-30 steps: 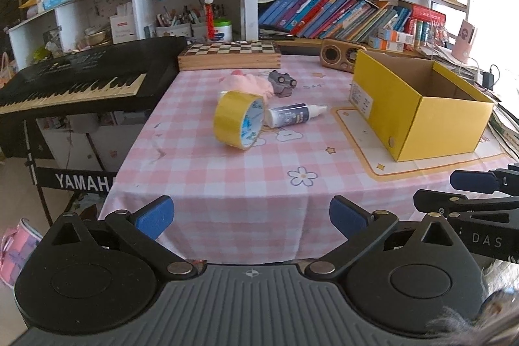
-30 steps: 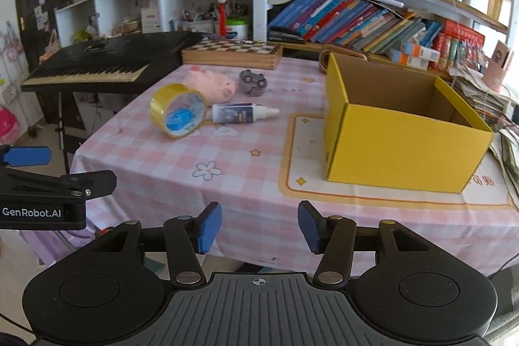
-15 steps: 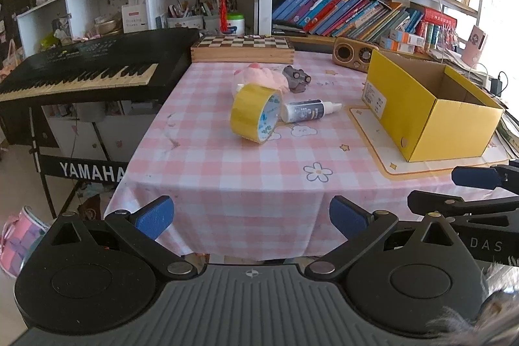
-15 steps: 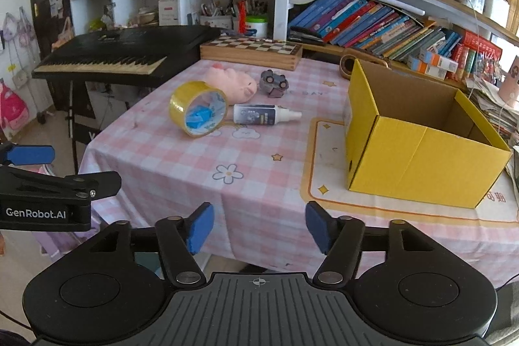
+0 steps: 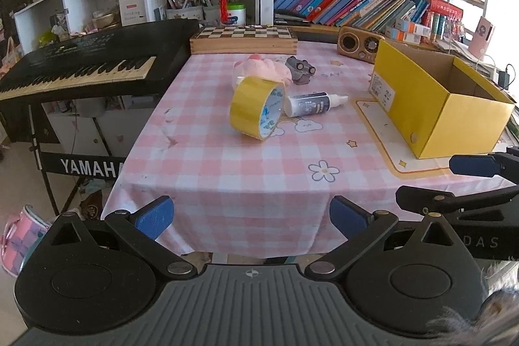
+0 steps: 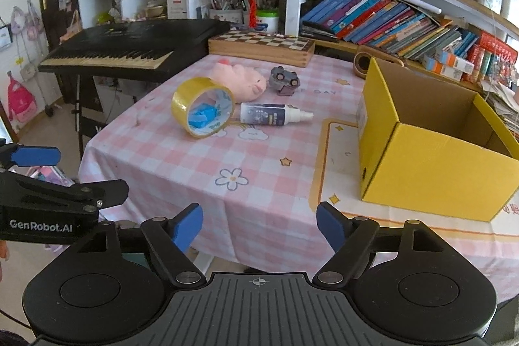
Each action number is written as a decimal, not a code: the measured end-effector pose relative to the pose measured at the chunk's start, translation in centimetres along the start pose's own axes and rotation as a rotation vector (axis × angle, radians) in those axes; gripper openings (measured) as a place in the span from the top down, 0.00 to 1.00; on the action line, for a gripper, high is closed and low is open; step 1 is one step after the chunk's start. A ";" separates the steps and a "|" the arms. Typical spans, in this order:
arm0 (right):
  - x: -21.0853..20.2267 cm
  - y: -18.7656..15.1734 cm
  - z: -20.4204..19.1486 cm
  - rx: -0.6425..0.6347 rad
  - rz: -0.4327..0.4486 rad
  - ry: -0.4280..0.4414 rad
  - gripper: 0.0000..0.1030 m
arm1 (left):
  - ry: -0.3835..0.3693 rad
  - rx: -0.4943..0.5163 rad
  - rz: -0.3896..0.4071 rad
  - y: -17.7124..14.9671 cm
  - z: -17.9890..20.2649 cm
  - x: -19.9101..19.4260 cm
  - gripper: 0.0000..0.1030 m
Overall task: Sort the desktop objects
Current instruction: 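Move the left tool toward the yellow tape roll, then close the left gripper on the yellow tape roll while the right gripper grasps the white glue bottle, then lift and carry the tape roll and glue bottle over the yellow box, then lower both tools into the yellow box and open both grippers, then withdraw both tools from the box back over the table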
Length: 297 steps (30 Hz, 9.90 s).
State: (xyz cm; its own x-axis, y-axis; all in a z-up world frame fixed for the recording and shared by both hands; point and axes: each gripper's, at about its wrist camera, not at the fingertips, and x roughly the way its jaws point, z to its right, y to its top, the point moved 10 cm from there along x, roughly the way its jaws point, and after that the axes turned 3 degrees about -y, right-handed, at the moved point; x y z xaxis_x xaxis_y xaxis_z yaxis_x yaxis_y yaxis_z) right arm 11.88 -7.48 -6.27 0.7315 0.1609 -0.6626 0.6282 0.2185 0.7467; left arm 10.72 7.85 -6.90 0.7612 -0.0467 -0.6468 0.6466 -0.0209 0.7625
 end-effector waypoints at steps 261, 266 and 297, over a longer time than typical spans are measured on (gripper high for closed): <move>11.3 5.9 30.0 -0.180 -0.185 -0.007 0.68 | -0.430 0.231 -0.114 14.7 32.5 19.0 0.63; 11.6 5.5 30.0 -0.277 -0.200 -0.004 0.68 | -0.435 0.242 -0.143 13.5 33.3 19.3 0.63; 4.9 8.5 30.7 -0.034 0.055 -0.068 0.66 | -0.355 0.139 0.126 16.6 29.5 11.5 0.15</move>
State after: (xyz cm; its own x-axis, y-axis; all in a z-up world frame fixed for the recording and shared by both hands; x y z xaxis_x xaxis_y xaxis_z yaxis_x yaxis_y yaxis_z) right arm 28.93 -34.40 -1.34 0.7819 0.1085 -0.6139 0.5777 0.2438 0.7790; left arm 28.73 -22.46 -1.27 0.7540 -0.3992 -0.5216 0.5180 -0.1267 0.8459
